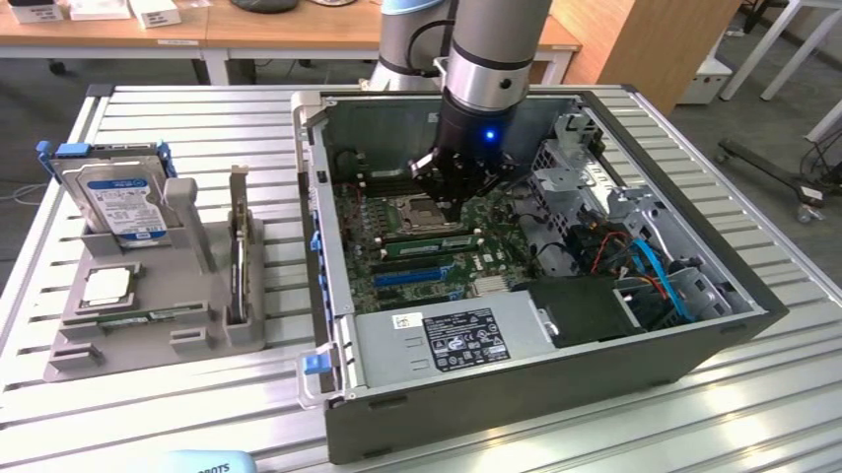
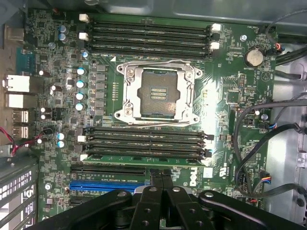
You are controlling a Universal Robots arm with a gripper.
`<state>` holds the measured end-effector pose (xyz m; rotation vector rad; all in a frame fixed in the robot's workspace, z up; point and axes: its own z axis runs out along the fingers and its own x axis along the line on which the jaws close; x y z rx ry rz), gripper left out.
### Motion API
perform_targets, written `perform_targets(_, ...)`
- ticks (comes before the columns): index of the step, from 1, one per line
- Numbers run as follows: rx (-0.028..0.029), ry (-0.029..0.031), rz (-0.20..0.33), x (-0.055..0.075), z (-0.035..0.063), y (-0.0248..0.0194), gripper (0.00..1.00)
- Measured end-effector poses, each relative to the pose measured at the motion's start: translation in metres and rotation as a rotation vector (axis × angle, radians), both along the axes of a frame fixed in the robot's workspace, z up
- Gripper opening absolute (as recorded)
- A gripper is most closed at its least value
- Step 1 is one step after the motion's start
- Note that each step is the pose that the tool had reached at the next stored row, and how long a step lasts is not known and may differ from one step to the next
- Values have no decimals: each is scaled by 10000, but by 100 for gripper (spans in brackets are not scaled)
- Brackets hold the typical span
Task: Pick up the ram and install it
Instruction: 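Press down the ram until it locks into place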
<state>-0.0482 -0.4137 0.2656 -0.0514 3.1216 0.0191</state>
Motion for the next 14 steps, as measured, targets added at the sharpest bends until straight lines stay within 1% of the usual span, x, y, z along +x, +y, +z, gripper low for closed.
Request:
perform_targets(7,-3,-1,0,-52,1,0,10)
perform_targets(14,-1,-2,0,-56,0,-1,10)
